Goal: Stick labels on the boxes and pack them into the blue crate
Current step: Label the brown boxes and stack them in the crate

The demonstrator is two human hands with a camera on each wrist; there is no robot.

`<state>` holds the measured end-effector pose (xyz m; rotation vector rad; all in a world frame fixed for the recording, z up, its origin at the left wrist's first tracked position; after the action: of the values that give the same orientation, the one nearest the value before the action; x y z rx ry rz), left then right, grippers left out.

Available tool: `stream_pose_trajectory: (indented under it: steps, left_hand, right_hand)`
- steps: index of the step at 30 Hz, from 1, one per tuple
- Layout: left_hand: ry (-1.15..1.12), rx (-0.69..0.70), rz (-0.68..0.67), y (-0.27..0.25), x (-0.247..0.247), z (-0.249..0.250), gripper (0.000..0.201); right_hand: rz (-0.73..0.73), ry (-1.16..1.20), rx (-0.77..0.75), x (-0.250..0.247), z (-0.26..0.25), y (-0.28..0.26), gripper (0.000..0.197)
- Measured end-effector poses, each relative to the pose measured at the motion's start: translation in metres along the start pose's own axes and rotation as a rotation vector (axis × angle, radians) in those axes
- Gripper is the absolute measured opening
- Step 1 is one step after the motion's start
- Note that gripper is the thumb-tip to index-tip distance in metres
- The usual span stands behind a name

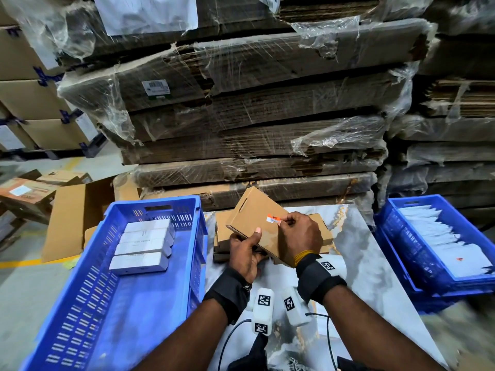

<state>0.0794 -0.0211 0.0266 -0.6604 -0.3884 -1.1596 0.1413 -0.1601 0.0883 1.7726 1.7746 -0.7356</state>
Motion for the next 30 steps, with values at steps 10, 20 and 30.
stream_pose_trajectory:
  steps: [10,20,30]
  left_hand:
    - [0.002,-0.002,0.004,0.001,-0.002,0.000,0.044]
    - [0.034,-0.002,0.019,0.004,-0.008,0.001,0.044]
    - [0.031,-0.037,0.029,0.006,-0.014,-0.005,0.042]
  right_hand:
    - [-0.045,-0.064,-0.011,-0.004,-0.002,0.006,0.011]
    - [-0.208,-0.098,-0.171,0.008,-0.001,0.016,0.010]
    - [-0.157,0.082,-0.160,0.012,0.016,0.013,0.017]
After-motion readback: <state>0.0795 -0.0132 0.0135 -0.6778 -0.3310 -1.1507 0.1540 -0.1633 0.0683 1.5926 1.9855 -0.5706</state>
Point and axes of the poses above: each hand's wrist, its own y-axis towards the middle knuckle, its own x-axis out of the palm, z = x × y, the point moved 5 cm from there along y, towards the middle knuckle, and after that the axes turned 9 degrees about -z, right-handed, at the moved point
